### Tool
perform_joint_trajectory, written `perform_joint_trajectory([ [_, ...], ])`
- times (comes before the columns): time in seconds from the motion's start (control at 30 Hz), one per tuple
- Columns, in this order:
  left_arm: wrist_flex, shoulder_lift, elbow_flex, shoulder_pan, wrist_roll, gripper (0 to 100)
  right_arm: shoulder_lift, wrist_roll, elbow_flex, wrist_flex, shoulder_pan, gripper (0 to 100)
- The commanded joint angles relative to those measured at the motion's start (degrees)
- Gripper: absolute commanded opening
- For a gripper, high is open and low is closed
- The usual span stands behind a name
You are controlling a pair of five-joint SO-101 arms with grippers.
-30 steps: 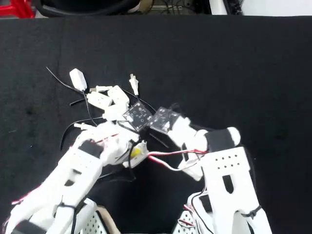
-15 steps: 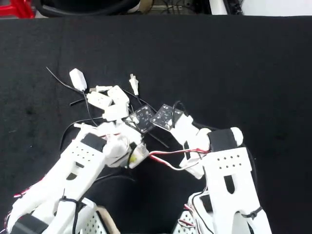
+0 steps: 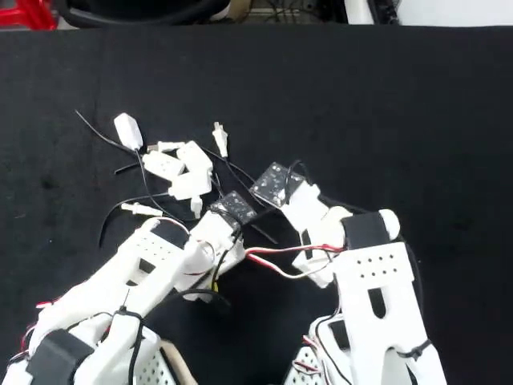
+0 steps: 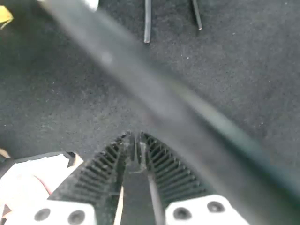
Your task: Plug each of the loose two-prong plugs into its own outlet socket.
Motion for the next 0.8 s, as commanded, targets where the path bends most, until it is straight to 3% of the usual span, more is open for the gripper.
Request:
perform_joint_trajectory([
  [0.0, -1.5, -3.3, 0.9, 1.2, 1.7, 27, -0.1, -0.7, -2.8, -0.7, 0.5, 1.2],
  [0.17, -1.5, -17.1, 7.2, 1.2, 1.8, 27, -1.8, -2.4, -4.1, 0.0, 0.5, 1.2],
  [0.37, -1.2, -41.8, 17.7, 1.4, 4.5, 27, -13.4, -3.9, -12.2, 11.4, 0.5, 1.2],
  [0.5, -1.1, -55.4, 24.0, 1.7, 4.6, 33, -18.9, -6.6, -13.8, 13.1, 0.6, 1.2],
  [0.77, -3.2, -60.4, 26.9, 1.8, 4.6, 33, -12.1, -12.4, -13.8, 9.4, 0.5, 1.2],
])
